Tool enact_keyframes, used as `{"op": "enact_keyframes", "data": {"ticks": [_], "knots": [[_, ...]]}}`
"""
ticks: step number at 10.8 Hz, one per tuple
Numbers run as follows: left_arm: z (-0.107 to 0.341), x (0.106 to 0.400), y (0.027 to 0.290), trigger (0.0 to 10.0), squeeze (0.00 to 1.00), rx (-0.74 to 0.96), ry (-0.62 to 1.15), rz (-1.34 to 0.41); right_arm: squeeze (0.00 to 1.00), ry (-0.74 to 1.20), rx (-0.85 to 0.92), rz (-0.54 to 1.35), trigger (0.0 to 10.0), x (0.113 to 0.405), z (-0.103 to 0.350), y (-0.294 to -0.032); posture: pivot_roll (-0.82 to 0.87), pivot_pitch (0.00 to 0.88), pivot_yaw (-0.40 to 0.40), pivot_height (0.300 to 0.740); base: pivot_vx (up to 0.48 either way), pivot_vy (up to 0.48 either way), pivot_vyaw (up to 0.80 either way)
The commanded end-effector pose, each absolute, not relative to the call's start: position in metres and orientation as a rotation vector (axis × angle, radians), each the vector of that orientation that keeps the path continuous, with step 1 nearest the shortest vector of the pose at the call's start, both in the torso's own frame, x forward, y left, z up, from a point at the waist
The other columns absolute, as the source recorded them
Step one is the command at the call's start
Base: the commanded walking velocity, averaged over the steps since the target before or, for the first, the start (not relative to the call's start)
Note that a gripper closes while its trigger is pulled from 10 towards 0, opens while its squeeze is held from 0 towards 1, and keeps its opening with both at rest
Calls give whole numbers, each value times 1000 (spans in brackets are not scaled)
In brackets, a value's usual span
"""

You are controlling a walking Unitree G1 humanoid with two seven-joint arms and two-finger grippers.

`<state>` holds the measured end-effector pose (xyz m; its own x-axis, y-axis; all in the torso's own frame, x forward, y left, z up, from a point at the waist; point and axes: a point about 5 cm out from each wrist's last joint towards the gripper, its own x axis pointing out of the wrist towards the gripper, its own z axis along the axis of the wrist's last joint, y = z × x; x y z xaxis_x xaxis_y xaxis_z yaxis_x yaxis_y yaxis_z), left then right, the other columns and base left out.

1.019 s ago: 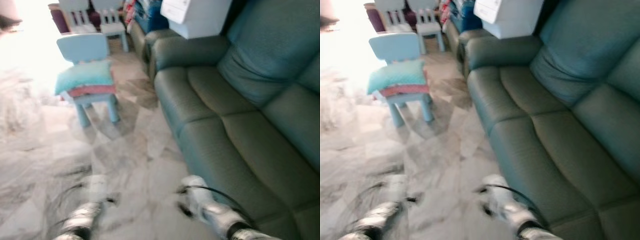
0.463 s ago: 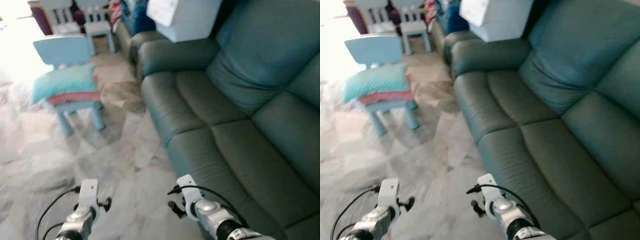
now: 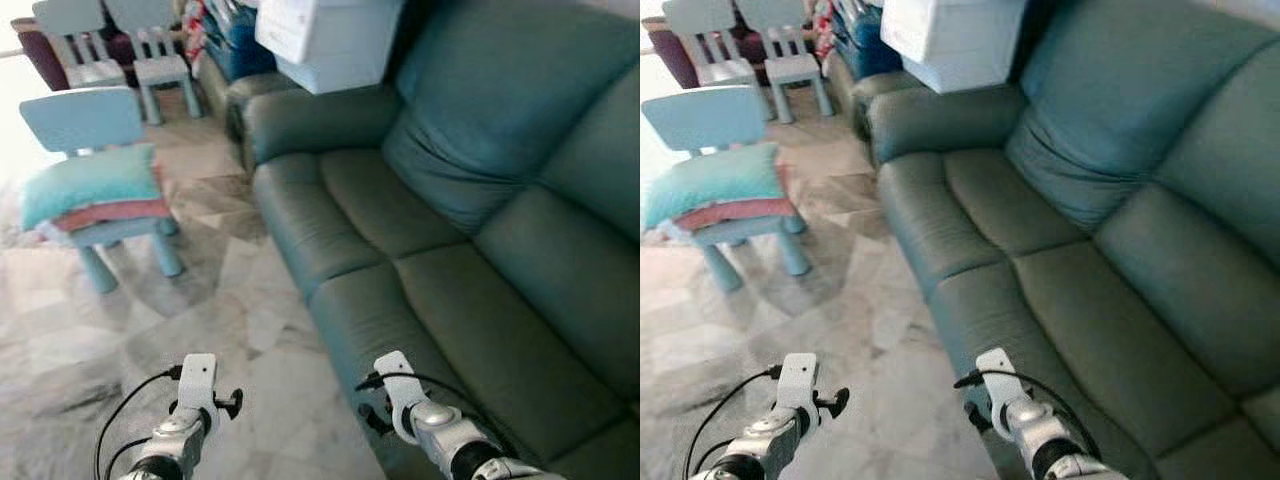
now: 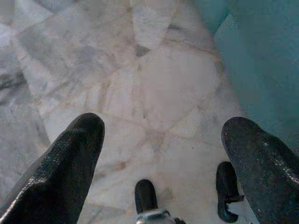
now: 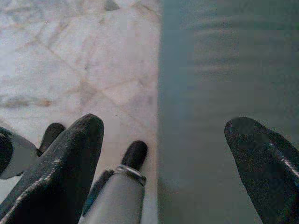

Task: Move the pillow to the sofa

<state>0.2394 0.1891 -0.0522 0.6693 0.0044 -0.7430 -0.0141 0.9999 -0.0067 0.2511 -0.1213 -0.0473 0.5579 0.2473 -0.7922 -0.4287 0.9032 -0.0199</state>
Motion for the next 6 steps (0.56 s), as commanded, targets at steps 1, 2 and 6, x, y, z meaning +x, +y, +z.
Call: {"op": "enact_keyframes", "data": {"ticks": [1, 2, 6], "knots": [[-54, 233, 202, 10000, 0, 22, 860, 37, 0, 896, -196, 421, 10000, 250, -48, -112, -111, 67, -42, 740, 0, 0, 0], [-55, 232, 202, 10000, 0, 30, 868, 39, 0, 896, -188, 415, 10000, 250, -48, -112, -113, 70, -43, 740, 0, 0, 0], [-55, 234, 200, 10000, 0, 75, 872, 19, 0, 889, -190, 419, 10000, 251, -46, -112, -113, 75, -40, 740, 0, 0, 0]]}}
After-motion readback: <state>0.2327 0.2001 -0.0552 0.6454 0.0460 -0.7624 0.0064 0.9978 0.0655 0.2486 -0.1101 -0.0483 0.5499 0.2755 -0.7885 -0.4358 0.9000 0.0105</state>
